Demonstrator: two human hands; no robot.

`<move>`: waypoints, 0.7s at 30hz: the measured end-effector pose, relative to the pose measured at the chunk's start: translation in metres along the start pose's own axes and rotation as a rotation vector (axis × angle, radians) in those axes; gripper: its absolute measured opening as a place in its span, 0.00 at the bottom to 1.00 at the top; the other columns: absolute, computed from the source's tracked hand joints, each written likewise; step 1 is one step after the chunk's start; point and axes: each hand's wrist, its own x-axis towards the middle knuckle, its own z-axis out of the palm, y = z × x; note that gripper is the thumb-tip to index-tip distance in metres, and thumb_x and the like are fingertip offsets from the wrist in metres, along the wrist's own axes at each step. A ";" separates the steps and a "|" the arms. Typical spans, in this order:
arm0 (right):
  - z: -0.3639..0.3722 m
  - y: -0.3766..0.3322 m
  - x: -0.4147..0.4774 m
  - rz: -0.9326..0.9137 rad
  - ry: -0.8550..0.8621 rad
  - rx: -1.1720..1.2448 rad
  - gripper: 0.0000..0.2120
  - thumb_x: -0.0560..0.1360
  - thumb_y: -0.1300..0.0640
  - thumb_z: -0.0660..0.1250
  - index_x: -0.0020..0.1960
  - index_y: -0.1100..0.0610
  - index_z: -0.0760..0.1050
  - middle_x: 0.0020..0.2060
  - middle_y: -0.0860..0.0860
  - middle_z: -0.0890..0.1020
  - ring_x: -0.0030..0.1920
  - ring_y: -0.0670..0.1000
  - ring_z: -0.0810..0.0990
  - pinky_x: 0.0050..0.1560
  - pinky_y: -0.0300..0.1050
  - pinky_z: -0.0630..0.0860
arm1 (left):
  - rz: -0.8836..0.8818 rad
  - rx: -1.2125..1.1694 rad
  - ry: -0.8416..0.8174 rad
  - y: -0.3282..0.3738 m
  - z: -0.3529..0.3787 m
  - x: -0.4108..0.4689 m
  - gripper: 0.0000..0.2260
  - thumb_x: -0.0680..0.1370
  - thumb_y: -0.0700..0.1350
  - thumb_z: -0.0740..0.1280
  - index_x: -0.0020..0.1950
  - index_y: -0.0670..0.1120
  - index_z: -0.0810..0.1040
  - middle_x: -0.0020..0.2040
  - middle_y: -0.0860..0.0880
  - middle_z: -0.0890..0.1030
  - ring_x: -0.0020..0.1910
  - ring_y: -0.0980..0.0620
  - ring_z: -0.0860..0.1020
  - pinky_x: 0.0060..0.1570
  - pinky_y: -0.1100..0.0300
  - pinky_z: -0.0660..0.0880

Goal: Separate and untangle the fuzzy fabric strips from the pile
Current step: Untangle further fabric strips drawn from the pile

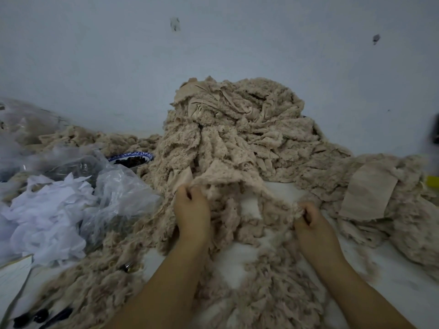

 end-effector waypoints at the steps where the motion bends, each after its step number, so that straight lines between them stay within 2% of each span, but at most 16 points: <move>1: -0.002 0.001 0.000 0.020 0.014 0.007 0.10 0.82 0.59 0.58 0.44 0.49 0.71 0.32 0.53 0.76 0.23 0.41 0.70 0.22 0.32 0.63 | -0.035 -0.031 0.036 0.000 -0.002 0.003 0.13 0.83 0.44 0.58 0.38 0.51 0.67 0.33 0.49 0.67 0.27 0.54 0.63 0.30 0.59 0.59; 3: -0.003 0.000 0.001 0.048 0.022 0.016 0.10 0.83 0.59 0.57 0.45 0.48 0.71 0.37 0.57 0.80 0.30 0.46 0.73 0.27 0.40 0.67 | -0.092 -0.064 0.064 -0.001 -0.004 0.004 0.12 0.83 0.44 0.58 0.39 0.50 0.66 0.35 0.49 0.67 0.30 0.52 0.63 0.31 0.58 0.59; 5: -0.001 -0.002 0.001 0.069 0.026 0.049 0.09 0.83 0.58 0.57 0.47 0.49 0.72 0.42 0.59 0.81 0.34 0.54 0.74 0.31 0.44 0.66 | -0.146 -0.107 0.076 -0.002 -0.002 0.005 0.12 0.83 0.44 0.58 0.39 0.50 0.65 0.35 0.49 0.66 0.32 0.50 0.63 0.34 0.56 0.59; 11: -0.001 -0.006 -0.002 0.067 0.039 0.135 0.08 0.83 0.57 0.58 0.47 0.51 0.73 0.40 0.60 0.79 0.35 0.55 0.74 0.34 0.48 0.69 | -0.215 -0.211 0.122 -0.007 -0.002 0.012 0.11 0.83 0.45 0.58 0.40 0.47 0.68 0.37 0.46 0.69 0.33 0.50 0.65 0.36 0.56 0.62; 14: -0.006 -0.008 -0.001 0.092 0.159 0.202 0.11 0.82 0.59 0.58 0.44 0.48 0.72 0.37 0.55 0.79 0.33 0.50 0.75 0.33 0.45 0.67 | -0.331 -0.293 0.180 -0.014 -0.007 0.022 0.08 0.83 0.46 0.57 0.52 0.45 0.73 0.51 0.37 0.77 0.43 0.46 0.72 0.45 0.52 0.68; 16: -0.011 -0.007 0.002 0.122 0.248 0.254 0.13 0.82 0.61 0.57 0.43 0.47 0.70 0.36 0.53 0.78 0.35 0.53 0.74 0.34 0.46 0.67 | -0.373 -0.333 0.219 -0.018 -0.009 0.028 0.13 0.83 0.46 0.56 0.63 0.42 0.73 0.61 0.35 0.77 0.49 0.43 0.75 0.51 0.51 0.73; 18: -0.011 -0.007 0.002 0.104 0.257 0.219 0.13 0.82 0.61 0.57 0.42 0.47 0.70 0.35 0.56 0.77 0.33 0.55 0.71 0.34 0.47 0.65 | -0.345 -0.278 0.205 -0.018 -0.009 0.028 0.16 0.83 0.46 0.55 0.69 0.41 0.70 0.61 0.38 0.78 0.56 0.41 0.78 0.60 0.46 0.75; 20: -0.006 -0.010 -0.002 0.022 0.201 0.149 0.13 0.82 0.59 0.58 0.43 0.45 0.70 0.35 0.58 0.78 0.30 0.53 0.71 0.31 0.46 0.66 | -0.233 -0.257 0.132 -0.010 -0.004 0.016 0.14 0.84 0.44 0.55 0.67 0.43 0.70 0.53 0.40 0.81 0.50 0.46 0.80 0.56 0.49 0.78; 21: -0.002 -0.012 -0.004 -0.028 0.146 0.110 0.12 0.82 0.57 0.58 0.43 0.43 0.71 0.33 0.55 0.79 0.29 0.52 0.72 0.29 0.44 0.67 | -0.113 -0.202 0.076 -0.007 0.000 0.007 0.11 0.84 0.44 0.56 0.65 0.45 0.70 0.51 0.41 0.81 0.46 0.49 0.80 0.52 0.52 0.78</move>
